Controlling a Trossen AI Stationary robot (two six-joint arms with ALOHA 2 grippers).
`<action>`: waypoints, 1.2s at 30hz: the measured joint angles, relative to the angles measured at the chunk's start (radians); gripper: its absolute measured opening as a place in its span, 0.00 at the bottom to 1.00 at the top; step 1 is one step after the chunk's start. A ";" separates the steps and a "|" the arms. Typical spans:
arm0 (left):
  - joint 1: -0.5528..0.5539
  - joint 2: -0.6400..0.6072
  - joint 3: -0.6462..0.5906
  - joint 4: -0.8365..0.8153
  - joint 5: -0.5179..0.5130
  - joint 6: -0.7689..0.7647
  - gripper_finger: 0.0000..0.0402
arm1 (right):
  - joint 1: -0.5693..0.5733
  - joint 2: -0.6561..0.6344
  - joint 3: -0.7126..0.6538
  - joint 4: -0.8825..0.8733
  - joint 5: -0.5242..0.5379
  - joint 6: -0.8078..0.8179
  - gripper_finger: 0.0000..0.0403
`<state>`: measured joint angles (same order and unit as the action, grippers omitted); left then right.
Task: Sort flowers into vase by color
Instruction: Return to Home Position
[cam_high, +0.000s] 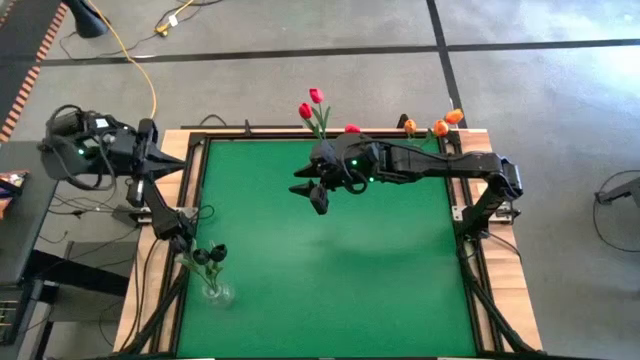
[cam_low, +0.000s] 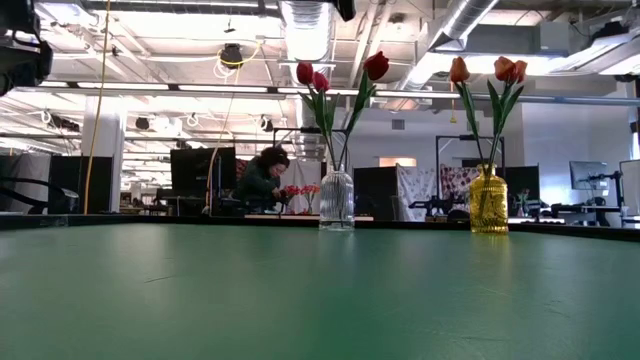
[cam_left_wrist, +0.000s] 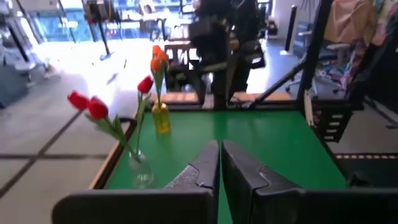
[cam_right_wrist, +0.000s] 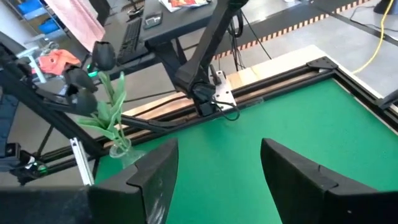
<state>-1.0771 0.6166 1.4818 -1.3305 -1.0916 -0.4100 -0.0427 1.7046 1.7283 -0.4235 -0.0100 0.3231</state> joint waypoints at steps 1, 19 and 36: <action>0.000 -0.001 0.000 -0.028 0.006 -0.027 0.01 | 0.001 0.000 0.000 0.001 0.000 -0.004 0.63; -0.110 -0.327 -0.316 0.115 0.135 -0.121 0.00 | 0.063 -0.020 -0.129 0.021 0.089 -0.051 0.04; -0.344 -0.599 -0.784 0.511 0.022 -0.156 0.00 | 0.062 -0.351 -0.833 0.709 0.140 0.184 0.06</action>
<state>-1.4212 0.0174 0.6976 -0.8199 -1.0694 -0.5661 0.0193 1.3534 0.8958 0.2857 0.1301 0.5071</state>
